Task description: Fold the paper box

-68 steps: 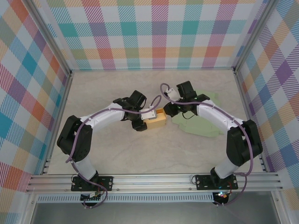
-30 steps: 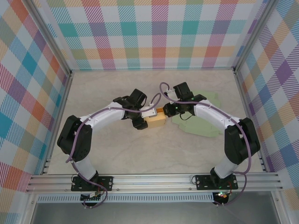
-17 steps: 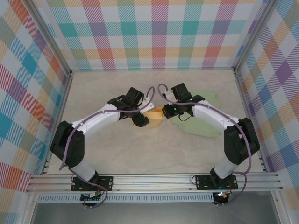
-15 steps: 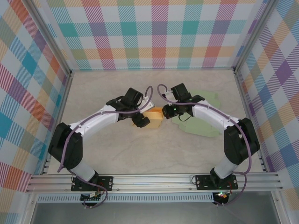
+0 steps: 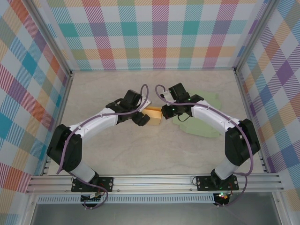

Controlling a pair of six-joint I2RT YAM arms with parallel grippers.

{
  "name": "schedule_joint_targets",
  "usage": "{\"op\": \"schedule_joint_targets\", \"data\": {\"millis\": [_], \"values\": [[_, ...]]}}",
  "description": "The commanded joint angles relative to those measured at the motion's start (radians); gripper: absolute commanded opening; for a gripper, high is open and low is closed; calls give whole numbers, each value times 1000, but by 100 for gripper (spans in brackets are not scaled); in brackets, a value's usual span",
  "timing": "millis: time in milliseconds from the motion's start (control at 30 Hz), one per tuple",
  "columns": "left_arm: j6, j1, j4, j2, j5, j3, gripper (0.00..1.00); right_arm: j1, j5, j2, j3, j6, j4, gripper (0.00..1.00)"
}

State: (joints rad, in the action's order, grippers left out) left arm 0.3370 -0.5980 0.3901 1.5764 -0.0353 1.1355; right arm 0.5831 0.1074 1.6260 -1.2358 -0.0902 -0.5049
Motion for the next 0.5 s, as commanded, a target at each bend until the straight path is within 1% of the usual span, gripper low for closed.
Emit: {"op": "schedule_joint_targets", "data": {"millis": [0, 133, 267, 333, 467], "values": [[-122, 21, -52, 21, 35, 17, 88, 15, 25, -18, -43, 13, -30, 7], [-210, 49, 20, 75, 32, 74, 88, 17, 29, -5, -55, 17, -39, 7], [-249, 61, 46, 88, 48, 93, 90, 17, 30, 4, -62, 19, -46, 7], [-260, 68, 54, 80, 71, 97, 100, 17, 30, 7, -64, 20, -46, 7], [-270, 78, 79, 53, 102, 115, 100, 17, 28, 15, -70, 23, -48, 7]]}}
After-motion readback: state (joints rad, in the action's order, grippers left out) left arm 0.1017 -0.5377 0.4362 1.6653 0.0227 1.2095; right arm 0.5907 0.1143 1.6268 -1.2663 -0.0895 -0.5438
